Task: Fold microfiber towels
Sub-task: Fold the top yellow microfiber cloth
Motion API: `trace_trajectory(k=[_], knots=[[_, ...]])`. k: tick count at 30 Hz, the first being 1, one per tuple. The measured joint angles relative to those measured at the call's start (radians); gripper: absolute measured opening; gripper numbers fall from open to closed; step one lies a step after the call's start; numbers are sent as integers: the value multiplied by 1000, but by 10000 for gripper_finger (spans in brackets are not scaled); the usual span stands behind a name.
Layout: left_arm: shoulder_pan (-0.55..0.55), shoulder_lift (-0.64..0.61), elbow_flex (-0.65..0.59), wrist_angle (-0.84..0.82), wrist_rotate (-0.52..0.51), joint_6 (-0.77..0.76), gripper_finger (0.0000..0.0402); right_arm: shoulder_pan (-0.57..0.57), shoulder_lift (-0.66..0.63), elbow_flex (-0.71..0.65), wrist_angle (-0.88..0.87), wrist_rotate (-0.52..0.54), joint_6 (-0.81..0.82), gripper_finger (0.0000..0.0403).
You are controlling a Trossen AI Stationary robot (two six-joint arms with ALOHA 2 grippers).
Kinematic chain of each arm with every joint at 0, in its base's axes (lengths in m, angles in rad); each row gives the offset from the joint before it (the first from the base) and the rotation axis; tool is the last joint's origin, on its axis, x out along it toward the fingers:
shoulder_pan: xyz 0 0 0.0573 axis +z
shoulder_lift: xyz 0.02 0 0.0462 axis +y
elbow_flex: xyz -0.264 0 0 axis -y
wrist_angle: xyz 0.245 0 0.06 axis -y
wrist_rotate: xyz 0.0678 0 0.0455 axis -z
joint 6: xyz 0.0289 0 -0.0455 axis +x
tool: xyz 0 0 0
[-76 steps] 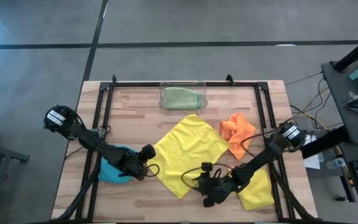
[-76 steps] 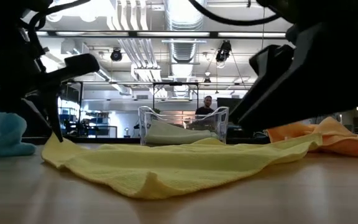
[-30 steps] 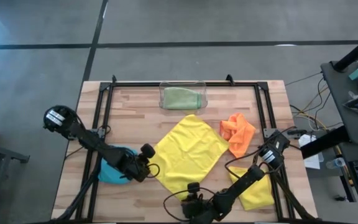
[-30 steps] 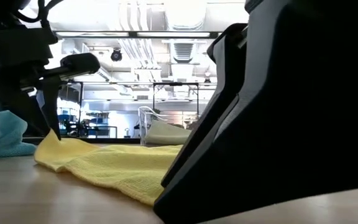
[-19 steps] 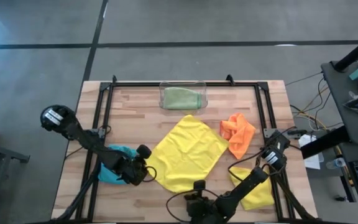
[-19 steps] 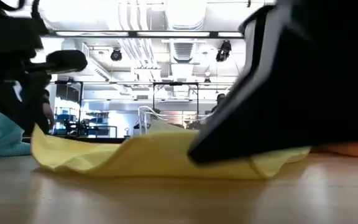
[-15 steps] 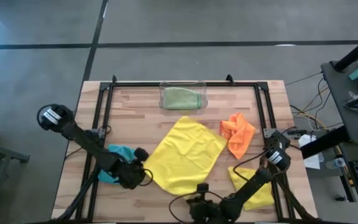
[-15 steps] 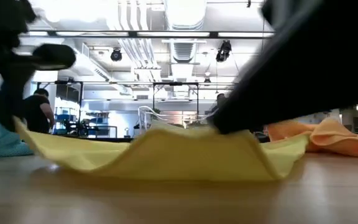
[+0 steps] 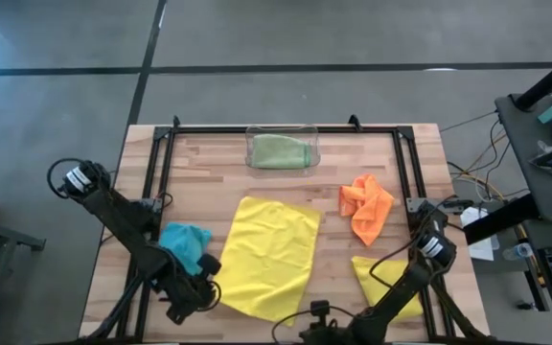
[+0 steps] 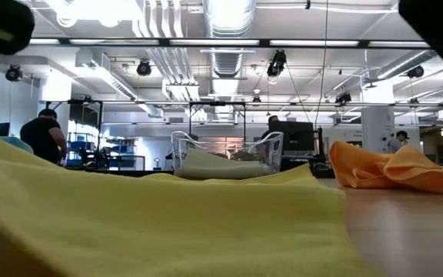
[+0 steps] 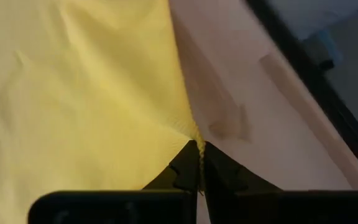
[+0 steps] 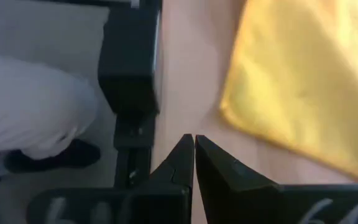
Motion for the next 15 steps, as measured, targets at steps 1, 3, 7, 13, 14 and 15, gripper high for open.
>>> trace_trajectory(k=[1, 3, 7, 13, 14, 15], knots=[[2, 0, 10, 1, 0, 26, 0, 2, -9, 0, -5, 22, -4, 8], [10, 0, 20, 1, 0, 63, 0, 2, -22, 1, -20, 58, -4, 8], [25, 0, 24, 0, -1, 88, 0, 2, -21, 0, -55, 91, -8, 9], [47, 0, -1, -1, -12, 88, 0, -20, 12, -6, -64, 54, -54, 50], [50, 0, -5, -1, -16, 88, 0, -23, 16, -6, -57, 53, -61, 63], [51, 0, -8, 0, -18, 88, 0, -23, 18, -6, -51, 54, -71, 78]])
